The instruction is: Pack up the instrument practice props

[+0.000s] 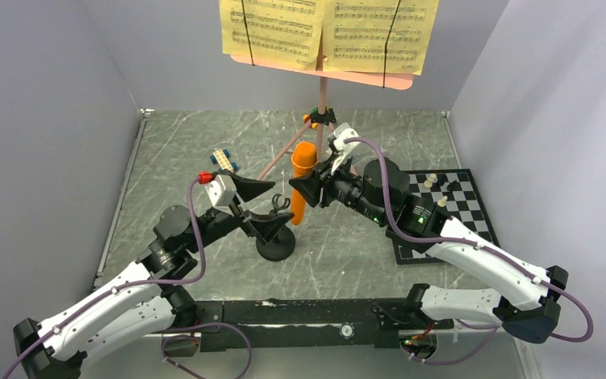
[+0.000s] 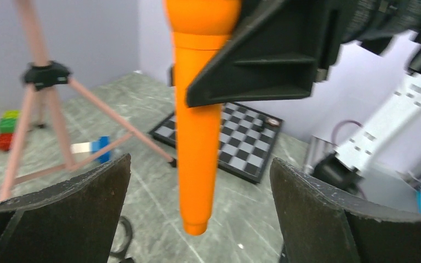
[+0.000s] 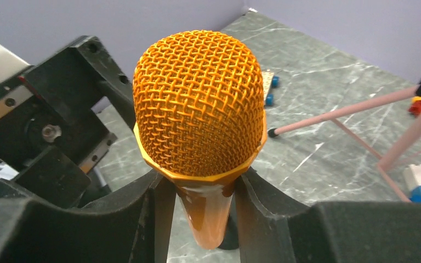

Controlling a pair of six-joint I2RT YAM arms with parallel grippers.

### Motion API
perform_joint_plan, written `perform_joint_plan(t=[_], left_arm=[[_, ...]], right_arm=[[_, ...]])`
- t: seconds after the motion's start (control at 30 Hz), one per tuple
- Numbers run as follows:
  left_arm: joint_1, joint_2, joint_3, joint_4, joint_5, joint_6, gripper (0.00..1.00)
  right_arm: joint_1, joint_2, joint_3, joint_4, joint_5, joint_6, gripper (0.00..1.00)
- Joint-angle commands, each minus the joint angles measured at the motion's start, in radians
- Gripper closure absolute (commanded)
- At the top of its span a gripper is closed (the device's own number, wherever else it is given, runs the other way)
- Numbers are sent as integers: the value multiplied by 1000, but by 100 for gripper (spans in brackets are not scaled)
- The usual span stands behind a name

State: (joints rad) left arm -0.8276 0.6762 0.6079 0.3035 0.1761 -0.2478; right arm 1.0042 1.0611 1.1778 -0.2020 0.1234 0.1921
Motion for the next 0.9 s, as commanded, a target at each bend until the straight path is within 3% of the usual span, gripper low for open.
perform_joint_plan(t=[0.0,0.27,0.5,0.6,0.77,0.87], left_arm=[[15,28,30,81,270,-51,1],[20,68,39,76,276,-53,1],[18,80,44,53,277,-49,22],[20,65,31,56,269,-47,42],[20,31,25,8,157,-29,99],[19,3,31,-49,64,-23,100]], right_arm=[[-24,4,57,-37,-165,87,100],[-42,21,48,36,-320,177,100],[-42,30,33,106,-390,226,100],[-43,32,38,109,-394,226,100],[-42,40,44,105,-394,223,100],[-42,55,64,81,-387,220,44]])
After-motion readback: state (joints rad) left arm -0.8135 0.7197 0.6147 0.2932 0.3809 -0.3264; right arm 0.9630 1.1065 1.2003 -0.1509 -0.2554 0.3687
